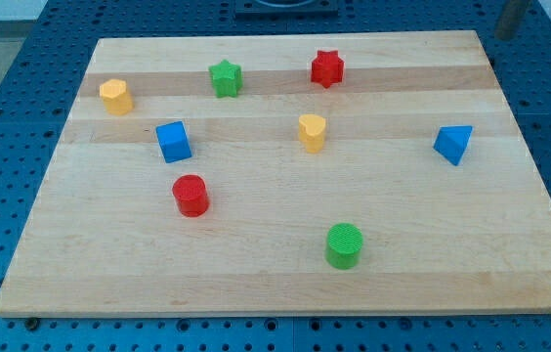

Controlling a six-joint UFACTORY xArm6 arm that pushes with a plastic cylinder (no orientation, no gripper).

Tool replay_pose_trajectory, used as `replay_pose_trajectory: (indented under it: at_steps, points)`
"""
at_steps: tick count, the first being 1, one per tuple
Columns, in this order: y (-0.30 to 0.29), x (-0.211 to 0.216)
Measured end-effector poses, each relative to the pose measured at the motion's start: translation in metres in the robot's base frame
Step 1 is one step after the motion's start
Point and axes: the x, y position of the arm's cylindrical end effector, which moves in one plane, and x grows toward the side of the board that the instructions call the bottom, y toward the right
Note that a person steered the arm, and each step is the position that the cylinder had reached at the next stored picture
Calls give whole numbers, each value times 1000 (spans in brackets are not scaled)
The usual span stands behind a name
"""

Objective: Move your arm to the left of the red star

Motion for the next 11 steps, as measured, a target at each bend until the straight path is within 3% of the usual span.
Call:
replay_pose_trajectory:
  at_steps: [4,8,9,10,11]
  points:
    - [-20,0]
    - [-183,-10]
    - [-279,-10]
    - [-322,-9]
    - [-322,-2]
